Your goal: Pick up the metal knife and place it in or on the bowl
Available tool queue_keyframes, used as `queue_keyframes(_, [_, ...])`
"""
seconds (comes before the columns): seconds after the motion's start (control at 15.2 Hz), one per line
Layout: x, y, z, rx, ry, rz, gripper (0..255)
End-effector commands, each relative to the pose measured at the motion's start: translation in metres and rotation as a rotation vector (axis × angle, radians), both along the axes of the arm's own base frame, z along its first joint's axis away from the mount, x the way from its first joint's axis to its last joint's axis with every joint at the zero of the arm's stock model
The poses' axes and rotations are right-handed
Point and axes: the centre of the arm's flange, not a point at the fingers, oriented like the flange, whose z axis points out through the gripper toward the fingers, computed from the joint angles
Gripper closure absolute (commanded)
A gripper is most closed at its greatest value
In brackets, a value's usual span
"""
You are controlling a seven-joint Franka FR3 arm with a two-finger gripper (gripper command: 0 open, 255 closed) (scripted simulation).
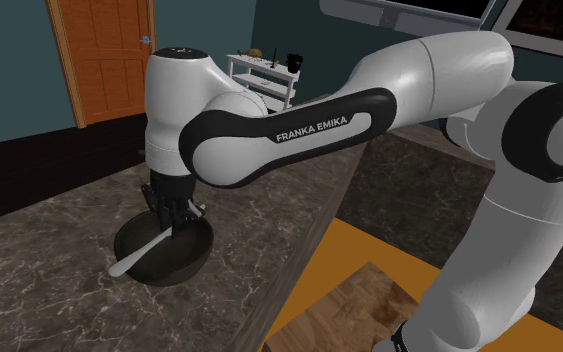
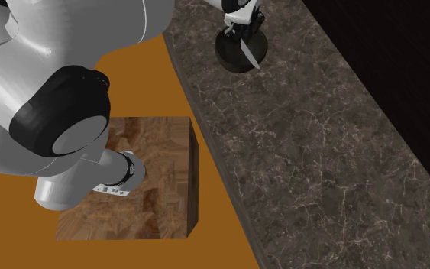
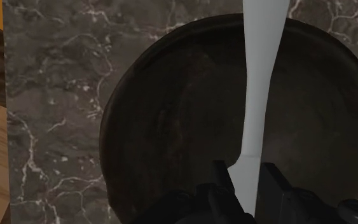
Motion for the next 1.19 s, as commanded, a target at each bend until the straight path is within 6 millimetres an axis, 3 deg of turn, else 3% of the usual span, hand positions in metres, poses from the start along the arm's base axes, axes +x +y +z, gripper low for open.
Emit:
queue_keyframes(0.0, [0.0,0.0,-0.001,-0.001,0.002,0.001,0])
queue_keyframes(0.33, [0.0,0.0,-0.001,-0.001,0.002,0.001,0])
queue_keyframes(0.59, [-0.004,-0.002,0.049,-0.001,0.002,0.001,0])
queue_keyframes(1.12, [-0.004,-0.002,0.049,-0.001,0.002,0.001,0])
